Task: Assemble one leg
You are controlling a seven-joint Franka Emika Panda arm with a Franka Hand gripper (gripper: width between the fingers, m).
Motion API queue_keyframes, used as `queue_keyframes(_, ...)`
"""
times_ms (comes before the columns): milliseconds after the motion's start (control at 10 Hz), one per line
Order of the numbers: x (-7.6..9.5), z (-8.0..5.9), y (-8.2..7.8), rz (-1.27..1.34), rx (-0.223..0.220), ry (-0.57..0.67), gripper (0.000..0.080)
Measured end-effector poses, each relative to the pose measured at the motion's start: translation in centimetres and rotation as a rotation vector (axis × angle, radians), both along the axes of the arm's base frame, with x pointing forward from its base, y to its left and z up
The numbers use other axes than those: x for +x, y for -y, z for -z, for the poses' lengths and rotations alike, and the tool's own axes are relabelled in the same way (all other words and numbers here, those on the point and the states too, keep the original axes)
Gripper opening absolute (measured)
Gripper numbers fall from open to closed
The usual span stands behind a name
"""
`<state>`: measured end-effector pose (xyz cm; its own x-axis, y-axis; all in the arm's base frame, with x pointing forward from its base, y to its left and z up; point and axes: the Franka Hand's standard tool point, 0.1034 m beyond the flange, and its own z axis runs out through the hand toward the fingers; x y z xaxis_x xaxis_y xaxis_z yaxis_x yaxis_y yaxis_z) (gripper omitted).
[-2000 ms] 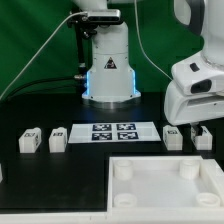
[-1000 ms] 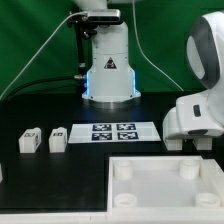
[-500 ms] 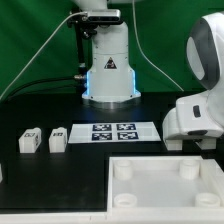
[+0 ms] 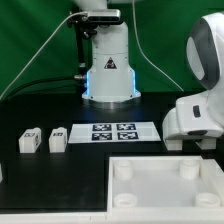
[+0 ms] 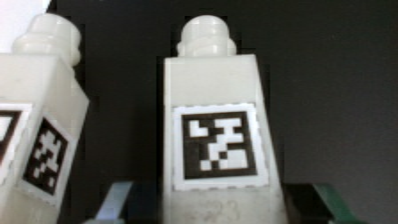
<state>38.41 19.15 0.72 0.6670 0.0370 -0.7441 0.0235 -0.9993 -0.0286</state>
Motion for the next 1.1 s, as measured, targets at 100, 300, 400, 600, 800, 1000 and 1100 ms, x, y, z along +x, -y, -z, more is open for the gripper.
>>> queue_keyframes(100,0.0,0.0,0.0,0.0,0.0,0.0,0.0294)
queue_keyframes(300,0.2,-0.1,0.2,-0.002,0.003,0.004,0.0294)
queue_keyframes(400,2.0,-1.6,1.1,-0.048,0.035,0.053,0.0294)
queue_keyframes(600,5.4,-7.0,3.6,-0.062,0.089,0.128,0.0294)
queue_keyframes(800,7.3,-11.7,4.6,-0.043,0.085,0.39,0.0294)
queue_keyframes(1000,8.3,-12.9,4.3,-0.033,0.087,0.558,0.0294)
queue_keyframes(1100,8.6,-12.3,4.3,-0.026,0.094,0.668,0.0294)
